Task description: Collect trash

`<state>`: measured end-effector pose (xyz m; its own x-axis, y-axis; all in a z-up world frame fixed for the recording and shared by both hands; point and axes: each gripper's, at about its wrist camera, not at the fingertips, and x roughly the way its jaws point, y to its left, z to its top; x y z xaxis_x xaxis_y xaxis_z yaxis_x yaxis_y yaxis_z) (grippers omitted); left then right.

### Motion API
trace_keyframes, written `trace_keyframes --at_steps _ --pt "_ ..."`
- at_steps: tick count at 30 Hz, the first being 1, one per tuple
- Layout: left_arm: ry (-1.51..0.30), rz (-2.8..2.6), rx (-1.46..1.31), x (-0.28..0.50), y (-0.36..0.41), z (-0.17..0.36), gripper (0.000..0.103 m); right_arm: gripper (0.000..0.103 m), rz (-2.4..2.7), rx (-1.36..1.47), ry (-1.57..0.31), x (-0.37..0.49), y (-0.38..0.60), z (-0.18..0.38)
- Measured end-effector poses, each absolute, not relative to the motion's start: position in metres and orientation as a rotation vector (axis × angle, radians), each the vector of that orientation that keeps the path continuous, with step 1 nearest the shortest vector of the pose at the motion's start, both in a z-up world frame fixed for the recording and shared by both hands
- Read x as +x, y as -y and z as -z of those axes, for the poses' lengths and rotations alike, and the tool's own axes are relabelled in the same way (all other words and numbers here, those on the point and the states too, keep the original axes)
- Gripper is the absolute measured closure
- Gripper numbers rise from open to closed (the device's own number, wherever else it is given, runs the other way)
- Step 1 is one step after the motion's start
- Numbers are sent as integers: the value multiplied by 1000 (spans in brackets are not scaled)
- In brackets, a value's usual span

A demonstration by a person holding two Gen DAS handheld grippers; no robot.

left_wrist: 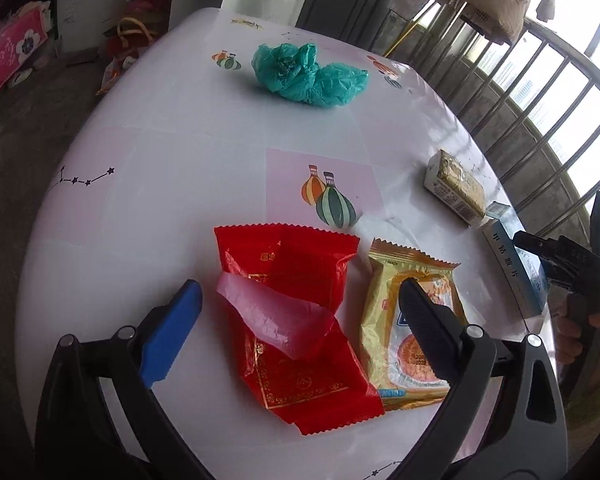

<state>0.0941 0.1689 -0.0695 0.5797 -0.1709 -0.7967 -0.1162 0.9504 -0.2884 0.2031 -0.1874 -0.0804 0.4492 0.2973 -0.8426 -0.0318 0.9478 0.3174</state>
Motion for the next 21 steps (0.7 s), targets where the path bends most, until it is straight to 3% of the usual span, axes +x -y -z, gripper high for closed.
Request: trace_keyframes --at_steps 8,19,21 --pt "-1005 -32 -5 90 -137 80 7 14 -221 229 -1108 159 154 79" --pt "-945 15 9 81 -142 80 7 12 -153 57 -1108 155 130 85" --pt "-944 19 8 82 -143 81 7 8 -147 49 -1107 154 130 85"
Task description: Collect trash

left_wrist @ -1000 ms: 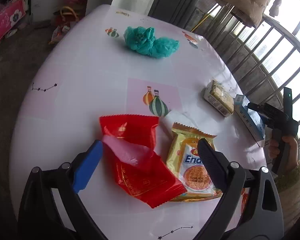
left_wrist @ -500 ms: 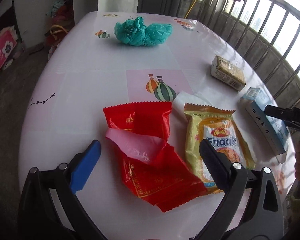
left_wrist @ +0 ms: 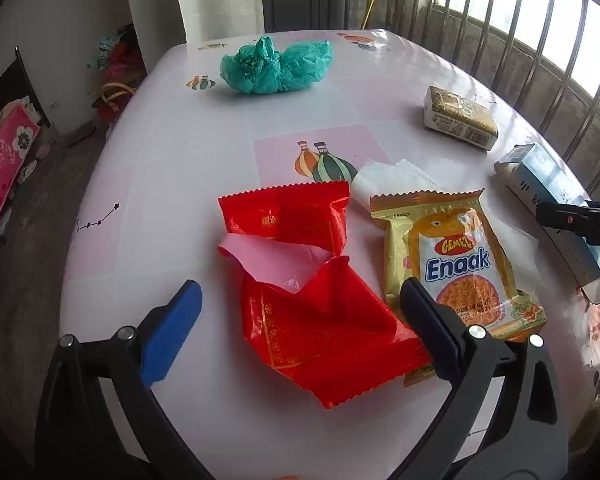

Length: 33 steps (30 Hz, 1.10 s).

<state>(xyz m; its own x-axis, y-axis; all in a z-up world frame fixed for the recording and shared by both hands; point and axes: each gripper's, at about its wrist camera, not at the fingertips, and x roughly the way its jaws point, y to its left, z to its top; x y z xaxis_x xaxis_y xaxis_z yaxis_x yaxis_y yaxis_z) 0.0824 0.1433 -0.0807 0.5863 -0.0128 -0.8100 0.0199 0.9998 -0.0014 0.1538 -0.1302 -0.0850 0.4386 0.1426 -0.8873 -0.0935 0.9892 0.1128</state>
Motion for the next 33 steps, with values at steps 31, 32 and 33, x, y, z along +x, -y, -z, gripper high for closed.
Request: trace_keyframes --at_steps 31,32,33 --pt "-922 133 -48 344 -169 25 45 17 -208 130 -1016 160 162 85" --pt "-964 117 -45 351 -168 36 52 17 -209 131 -1012 160 163 85" --pt "-1000 119 -51 354 -167 45 55 18 -212 131 -1010 162 164 85"
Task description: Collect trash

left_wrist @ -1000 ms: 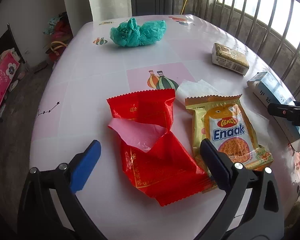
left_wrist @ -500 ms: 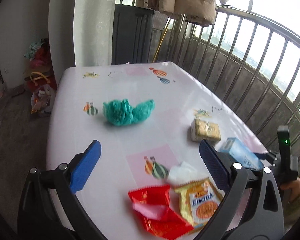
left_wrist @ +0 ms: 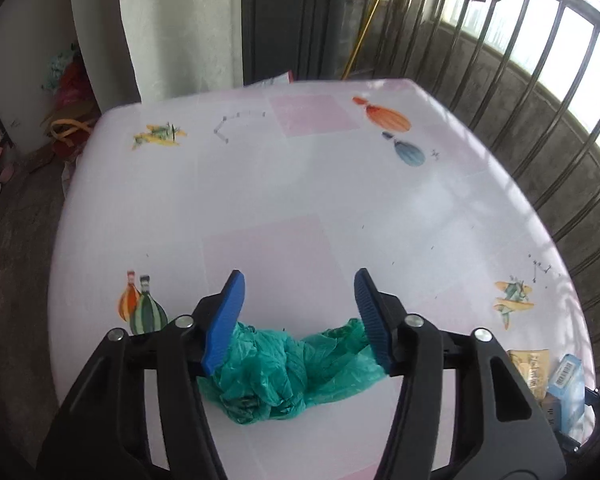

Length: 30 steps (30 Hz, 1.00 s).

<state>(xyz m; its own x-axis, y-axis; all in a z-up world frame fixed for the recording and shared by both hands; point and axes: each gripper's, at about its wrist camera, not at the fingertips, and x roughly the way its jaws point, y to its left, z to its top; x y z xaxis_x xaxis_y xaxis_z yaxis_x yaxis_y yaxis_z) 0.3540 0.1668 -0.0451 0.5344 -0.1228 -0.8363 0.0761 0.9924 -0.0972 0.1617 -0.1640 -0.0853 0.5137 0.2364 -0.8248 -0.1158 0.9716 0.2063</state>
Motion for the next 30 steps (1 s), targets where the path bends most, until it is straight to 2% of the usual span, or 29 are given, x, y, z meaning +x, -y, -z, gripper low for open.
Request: trace_keyframes --at_steps 6,11,20,30 --pt "-1060 194 -41 314 -157 49 57 19 -218 122 -1006 165 164 86" --pt "-1097 256 -49 239 -161 47 59 20 -218 114 -1012 169 162 86" --pt "-1098 329 -248 121 -170 53 59 26 -193 134 -1037 156 157 86" --pt "-990 344 -441 83 -182 41 55 26 -168 138 -1064 133 155 86"
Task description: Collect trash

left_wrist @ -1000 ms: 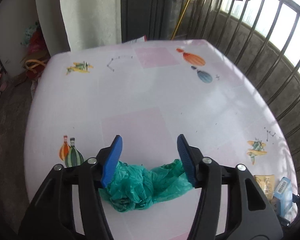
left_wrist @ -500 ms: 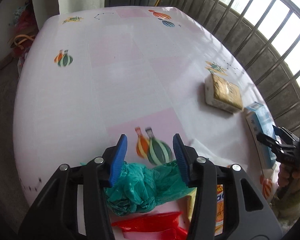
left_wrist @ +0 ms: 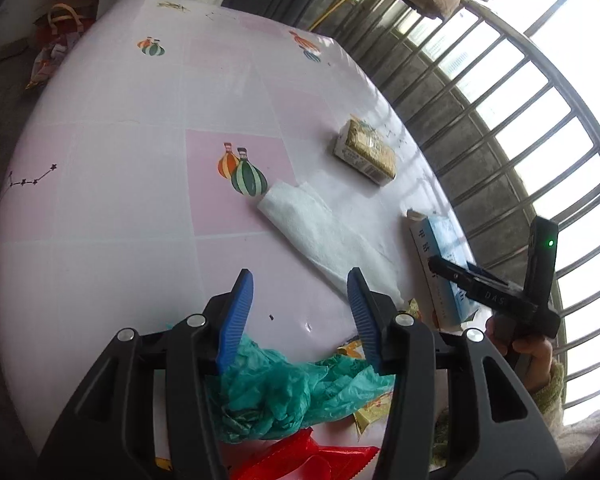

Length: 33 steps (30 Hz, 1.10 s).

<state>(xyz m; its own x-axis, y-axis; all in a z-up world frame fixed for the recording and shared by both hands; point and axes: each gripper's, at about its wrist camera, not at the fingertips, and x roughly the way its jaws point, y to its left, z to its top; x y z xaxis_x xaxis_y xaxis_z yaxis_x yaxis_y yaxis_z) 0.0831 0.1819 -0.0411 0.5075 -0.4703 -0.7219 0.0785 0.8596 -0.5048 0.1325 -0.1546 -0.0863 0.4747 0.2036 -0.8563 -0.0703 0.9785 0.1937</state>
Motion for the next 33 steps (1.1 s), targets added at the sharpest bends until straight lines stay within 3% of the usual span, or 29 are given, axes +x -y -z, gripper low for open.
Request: trace_keyframes --at_steps 7,15,19,24,29,33 --pt "-849 323 -455 43 -207 5 47 26 -184 199 -980 117 163 64" --pt "-911 371 -361 -27 -200 17 47 26 -329 228 -821 77 156 35" --pt "-957 366 -363 -39 -195 33 47 26 -214 188 -840 88 162 49" --pt "-981 331 -310 -38 -193 41 47 18 -93 138 -852 105 168 57" --pt "-985 253 -243 -35 -198 45 47 16 -342 287 -790 78 170 31" --pt "-1009 230 -248 -29 -205 57 47 16 -513 306 -878 55 148 35"
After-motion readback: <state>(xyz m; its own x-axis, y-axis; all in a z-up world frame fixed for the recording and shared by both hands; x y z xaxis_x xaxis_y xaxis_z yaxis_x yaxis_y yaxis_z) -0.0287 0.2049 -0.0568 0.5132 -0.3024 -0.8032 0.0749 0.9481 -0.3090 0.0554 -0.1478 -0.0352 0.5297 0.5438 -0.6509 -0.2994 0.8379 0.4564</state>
